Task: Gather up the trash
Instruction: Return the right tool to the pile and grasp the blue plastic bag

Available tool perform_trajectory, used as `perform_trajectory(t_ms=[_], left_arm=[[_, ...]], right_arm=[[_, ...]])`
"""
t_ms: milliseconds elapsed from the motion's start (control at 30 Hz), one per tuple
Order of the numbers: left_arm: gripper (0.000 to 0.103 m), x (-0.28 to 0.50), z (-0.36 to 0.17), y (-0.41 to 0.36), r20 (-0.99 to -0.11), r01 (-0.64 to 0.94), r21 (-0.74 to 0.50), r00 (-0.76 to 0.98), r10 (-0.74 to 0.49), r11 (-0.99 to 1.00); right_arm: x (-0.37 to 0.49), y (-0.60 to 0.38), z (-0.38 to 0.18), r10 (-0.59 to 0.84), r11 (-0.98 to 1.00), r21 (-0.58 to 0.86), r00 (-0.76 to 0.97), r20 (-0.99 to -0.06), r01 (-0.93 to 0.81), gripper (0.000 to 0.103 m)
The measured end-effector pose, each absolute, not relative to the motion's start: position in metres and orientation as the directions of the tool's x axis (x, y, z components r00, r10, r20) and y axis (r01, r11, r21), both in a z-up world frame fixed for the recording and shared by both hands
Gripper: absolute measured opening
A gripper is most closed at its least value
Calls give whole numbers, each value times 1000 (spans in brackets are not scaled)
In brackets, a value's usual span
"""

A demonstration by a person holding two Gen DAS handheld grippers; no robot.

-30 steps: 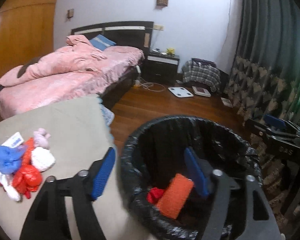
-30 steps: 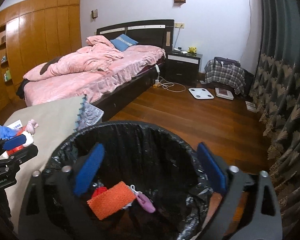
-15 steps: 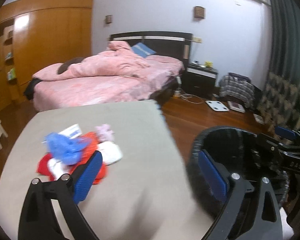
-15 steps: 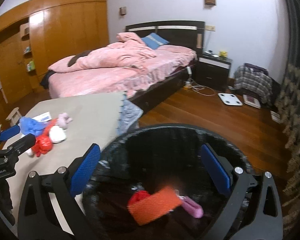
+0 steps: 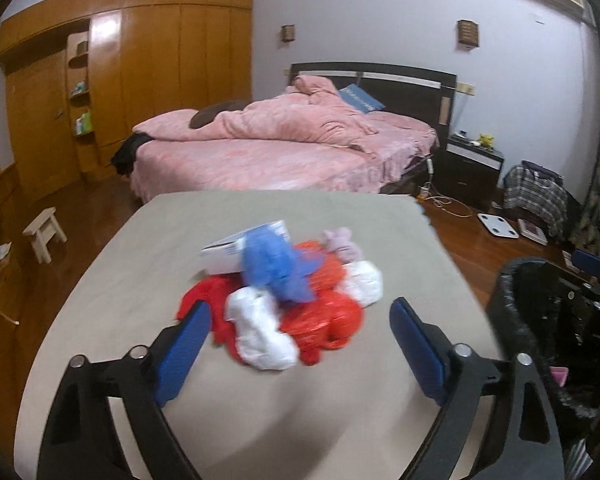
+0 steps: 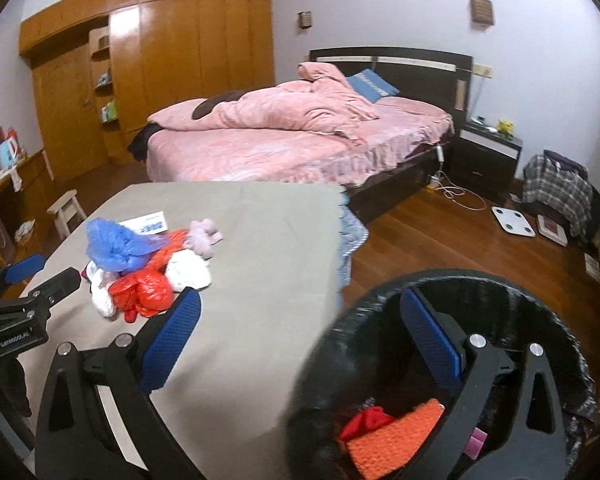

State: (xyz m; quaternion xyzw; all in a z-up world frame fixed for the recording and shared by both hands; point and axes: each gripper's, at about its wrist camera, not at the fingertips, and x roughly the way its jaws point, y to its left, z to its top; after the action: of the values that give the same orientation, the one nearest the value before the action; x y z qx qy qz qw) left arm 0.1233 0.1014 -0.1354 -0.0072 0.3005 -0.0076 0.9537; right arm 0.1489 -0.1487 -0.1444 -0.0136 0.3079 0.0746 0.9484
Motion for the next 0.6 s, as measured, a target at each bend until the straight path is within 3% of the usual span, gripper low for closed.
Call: perform_trajectory(t_ms=[367,600], left_arm=[[69,138,-159,132,-603,-39,-23,798,18,999],[68,137,-161,175,-595,-137,-10,797,104,990]], right_arm=[[182,-96,-165,199,973,27,776,-599,-229,97],[204,-46,-166,297,944,63,753,-587,-324,97]])
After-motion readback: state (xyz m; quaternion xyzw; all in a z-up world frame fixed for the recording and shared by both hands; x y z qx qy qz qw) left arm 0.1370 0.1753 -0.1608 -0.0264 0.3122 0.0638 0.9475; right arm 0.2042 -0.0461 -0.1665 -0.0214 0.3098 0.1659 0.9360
